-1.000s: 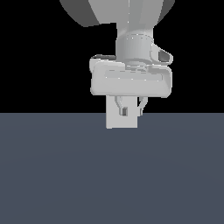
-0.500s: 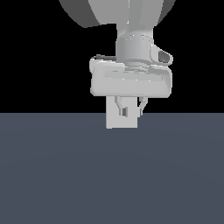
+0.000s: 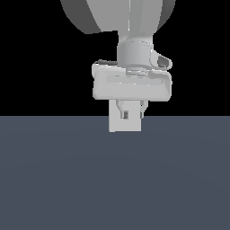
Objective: Plug the charger into the wall socket.
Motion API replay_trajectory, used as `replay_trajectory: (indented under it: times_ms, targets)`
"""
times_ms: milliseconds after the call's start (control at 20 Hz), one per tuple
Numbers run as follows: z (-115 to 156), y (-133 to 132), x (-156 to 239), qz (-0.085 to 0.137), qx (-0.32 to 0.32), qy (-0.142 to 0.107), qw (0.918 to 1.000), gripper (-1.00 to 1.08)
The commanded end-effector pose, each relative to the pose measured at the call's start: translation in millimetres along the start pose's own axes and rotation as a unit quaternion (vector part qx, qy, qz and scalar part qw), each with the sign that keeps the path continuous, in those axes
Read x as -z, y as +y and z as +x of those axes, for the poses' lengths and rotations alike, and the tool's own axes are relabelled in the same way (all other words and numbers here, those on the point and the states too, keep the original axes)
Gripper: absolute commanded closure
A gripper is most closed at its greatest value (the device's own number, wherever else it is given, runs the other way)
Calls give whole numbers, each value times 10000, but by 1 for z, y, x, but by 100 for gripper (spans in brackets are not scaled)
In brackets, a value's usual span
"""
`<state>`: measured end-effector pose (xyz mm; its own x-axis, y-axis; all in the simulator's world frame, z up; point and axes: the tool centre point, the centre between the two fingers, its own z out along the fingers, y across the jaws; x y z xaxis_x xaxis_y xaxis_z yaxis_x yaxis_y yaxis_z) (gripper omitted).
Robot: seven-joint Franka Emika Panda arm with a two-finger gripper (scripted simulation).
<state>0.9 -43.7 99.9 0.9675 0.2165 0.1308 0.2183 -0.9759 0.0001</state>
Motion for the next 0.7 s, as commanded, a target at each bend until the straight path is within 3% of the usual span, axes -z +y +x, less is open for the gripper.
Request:
replay_trajectory:
  times_ms: [0, 650]
  targets:
    - [9, 0, -1, 0, 1, 2, 10000, 108]
    - [33, 0, -4, 0, 1, 2, 10000, 108]
